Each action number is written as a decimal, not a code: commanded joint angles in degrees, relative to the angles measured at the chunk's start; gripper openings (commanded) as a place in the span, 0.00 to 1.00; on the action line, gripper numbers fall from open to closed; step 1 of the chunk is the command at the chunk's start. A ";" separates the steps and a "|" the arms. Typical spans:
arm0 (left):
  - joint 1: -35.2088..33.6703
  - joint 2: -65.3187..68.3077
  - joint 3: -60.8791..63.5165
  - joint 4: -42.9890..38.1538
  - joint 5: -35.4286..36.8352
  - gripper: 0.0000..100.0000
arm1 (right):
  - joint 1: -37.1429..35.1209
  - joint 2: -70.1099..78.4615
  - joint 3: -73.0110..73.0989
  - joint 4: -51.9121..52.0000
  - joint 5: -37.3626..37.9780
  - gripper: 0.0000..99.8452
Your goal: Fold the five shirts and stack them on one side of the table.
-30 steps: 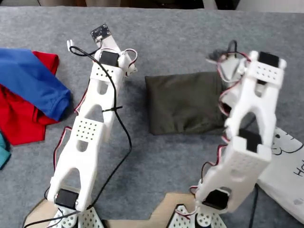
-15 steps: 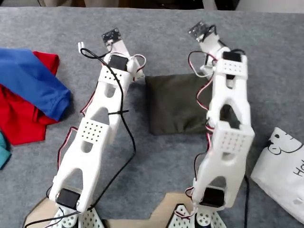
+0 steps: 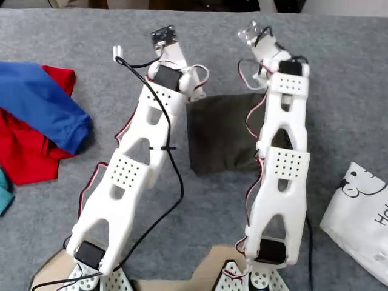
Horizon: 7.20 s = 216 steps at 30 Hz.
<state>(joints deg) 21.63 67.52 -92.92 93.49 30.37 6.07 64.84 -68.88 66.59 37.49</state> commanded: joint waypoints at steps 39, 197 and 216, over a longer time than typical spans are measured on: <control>-1.49 4.18 6.86 -14.42 -0.53 0.02 | 1.80 -40.31 54.90 21.54 1.76 0.02; -60.48 -6.99 -2.11 7.21 -40.18 0.24 | 22.29 -87.60 77.05 35.69 -9.58 0.02; -56.70 -15.96 -2.99 7.12 -24.44 0.02 | 21.23 -90.15 83.12 35.78 -10.73 0.02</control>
<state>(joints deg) -37.89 61.27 -93.27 97.19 2.59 26.90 -21.58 13.93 101.23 27.38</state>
